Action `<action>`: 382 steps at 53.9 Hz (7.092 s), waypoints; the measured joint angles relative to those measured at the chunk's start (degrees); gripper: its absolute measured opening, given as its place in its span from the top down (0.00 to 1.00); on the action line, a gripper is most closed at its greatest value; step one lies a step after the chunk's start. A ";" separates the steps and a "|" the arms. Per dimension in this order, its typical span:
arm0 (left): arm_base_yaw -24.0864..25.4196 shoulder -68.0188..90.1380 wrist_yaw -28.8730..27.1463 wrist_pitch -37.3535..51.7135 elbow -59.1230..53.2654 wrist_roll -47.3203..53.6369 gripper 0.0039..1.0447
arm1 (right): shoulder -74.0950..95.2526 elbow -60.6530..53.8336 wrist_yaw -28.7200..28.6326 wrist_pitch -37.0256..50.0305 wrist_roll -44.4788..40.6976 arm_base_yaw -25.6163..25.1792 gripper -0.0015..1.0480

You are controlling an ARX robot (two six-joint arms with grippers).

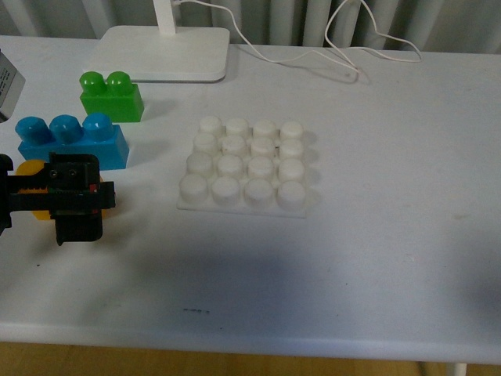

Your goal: Insert yellow block into base center

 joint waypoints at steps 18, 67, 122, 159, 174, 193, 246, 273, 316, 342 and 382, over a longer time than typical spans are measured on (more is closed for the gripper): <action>0.52 -0.94 0.37 -1.14 0.15 0.00 0.37 | 0.00 0.00 0.00 0.00 0.00 0.00 0.09; -13.18 -4.70 -3.15 -17.05 15.58 -12.66 0.37 | 0.00 0.00 0.00 0.00 0.00 0.00 0.09; -20.92 9.53 -7.21 -15.04 24.63 -20.26 0.37 | 0.00 0.00 0.00 0.00 0.00 0.00 0.09; -20.22 14.49 -7.32 -16.79 31.82 -19.26 0.37 | 0.00 0.00 0.00 0.00 0.00 0.00 0.09; -20.22 15.26 -8.00 -16.85 32.33 -18.47 0.37 | 0.00 0.00 0.00 0.00 0.02 0.00 0.09; -19.61 16.55 -8.87 -16.85 32.83 -16.90 0.37 | 0.00 0.00 -0.02 0.00 0.00 0.00 0.09; -21.07 22.21 -11.82 -17.70 36.79 -10.91 0.37 | 0.00 0.00 0.00 0.00 0.00 0.00 0.09; -21.11 23.45 -11.69 -15.52 35.82 -11.34 0.37 | 0.00 0.00 0.00 0.00 0.00 0.00 0.09; -20.15 15.87 -1.70 -18.64 32.94 -16.96 0.06 | 0.00 0.00 0.00 0.00 0.00 0.00 0.09; -10.08 -1.81 2.80 -16.39 27.12 -14.60 0.06 | 0.00 0.00 0.00 0.00 0.00 0.00 0.09; -1.03 -40.22 -4.20 5.33 -5.90 8.55 0.48 | 0.00 0.00 0.02 0.00 0.00 0.00 0.09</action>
